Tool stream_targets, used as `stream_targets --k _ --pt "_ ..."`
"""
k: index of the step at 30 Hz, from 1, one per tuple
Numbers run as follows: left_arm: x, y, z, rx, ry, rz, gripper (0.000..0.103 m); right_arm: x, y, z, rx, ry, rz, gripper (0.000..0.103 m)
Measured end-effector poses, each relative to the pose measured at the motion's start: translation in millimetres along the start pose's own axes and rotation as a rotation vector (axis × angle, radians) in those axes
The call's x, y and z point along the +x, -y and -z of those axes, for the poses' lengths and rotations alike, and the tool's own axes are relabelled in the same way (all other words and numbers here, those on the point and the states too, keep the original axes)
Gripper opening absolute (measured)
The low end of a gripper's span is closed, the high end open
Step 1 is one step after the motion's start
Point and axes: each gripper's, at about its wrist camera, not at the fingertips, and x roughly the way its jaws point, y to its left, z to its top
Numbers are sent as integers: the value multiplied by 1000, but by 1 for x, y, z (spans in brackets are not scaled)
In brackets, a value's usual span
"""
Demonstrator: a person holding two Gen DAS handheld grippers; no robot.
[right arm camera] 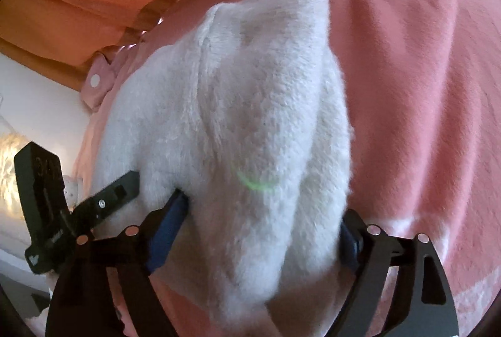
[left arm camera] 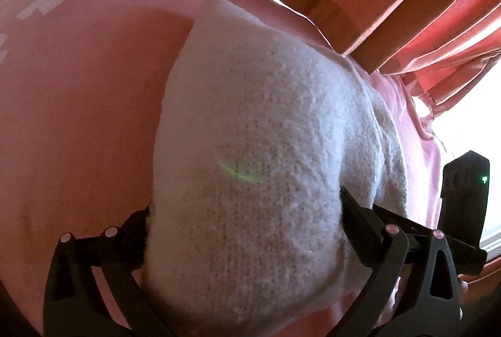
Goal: Fold small clothes
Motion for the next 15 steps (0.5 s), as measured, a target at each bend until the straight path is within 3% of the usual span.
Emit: stream_targets --k 2,3,5,7,10,15 --pt "0 4 -1 22 7 -5 98 2 -1 -3 -7 5 -4 80" --pt "-2 5 0 37 13 -10 91 2 -2 -4 -17 7 -7 75" --pt "-13 8 -1 69 26 6 79 -6 -10 -2 -44 34 -15 48" --pt "-22 12 -3 99 32 30 66 -18 -17 0 -71 67 -1 41" --pt "-40 18 -6 117 40 77 61 -39 -25 4 -78 121 -29 36" --pt "-61 25 -6 127 43 170 62 -58 -20 20 -61 151 -61 36"
